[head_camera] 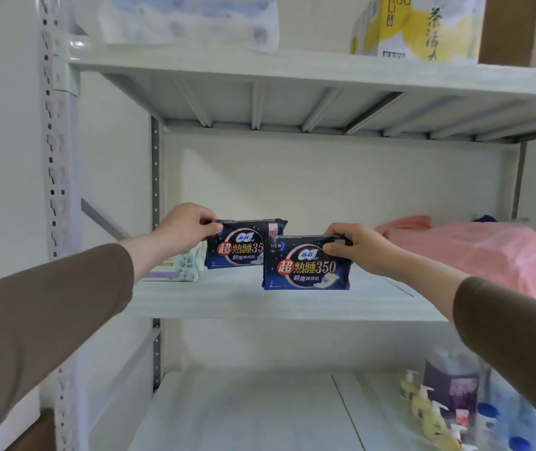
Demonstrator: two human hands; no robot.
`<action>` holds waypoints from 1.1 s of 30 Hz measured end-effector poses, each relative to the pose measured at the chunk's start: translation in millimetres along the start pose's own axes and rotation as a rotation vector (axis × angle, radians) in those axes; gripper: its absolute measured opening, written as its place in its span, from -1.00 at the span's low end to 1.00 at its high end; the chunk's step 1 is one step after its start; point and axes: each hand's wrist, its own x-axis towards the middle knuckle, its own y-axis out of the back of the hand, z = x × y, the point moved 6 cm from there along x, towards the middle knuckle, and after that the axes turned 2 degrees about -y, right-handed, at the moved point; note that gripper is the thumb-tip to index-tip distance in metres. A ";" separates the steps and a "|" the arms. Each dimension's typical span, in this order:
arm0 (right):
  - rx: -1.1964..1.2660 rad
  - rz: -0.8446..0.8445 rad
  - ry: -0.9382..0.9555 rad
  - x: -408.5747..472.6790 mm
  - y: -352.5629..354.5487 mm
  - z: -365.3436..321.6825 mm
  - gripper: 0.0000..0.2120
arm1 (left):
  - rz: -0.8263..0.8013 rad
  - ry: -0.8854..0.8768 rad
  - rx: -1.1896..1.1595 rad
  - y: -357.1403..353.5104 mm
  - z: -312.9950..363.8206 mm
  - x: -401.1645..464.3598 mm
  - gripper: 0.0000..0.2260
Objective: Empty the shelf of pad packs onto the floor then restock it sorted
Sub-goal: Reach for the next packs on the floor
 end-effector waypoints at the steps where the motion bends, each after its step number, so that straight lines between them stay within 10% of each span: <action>1: 0.004 0.000 0.010 10.6 -0.6 2.5 -0.97 | -0.003 0.012 0.010 -3.8 -1.5 11.3 -0.86; 33: -0.064 -0.134 0.009 300.9 -141.3 82.2 -0.88 | -0.364 0.068 0.259 -134.8 -180.5 277.0 -0.93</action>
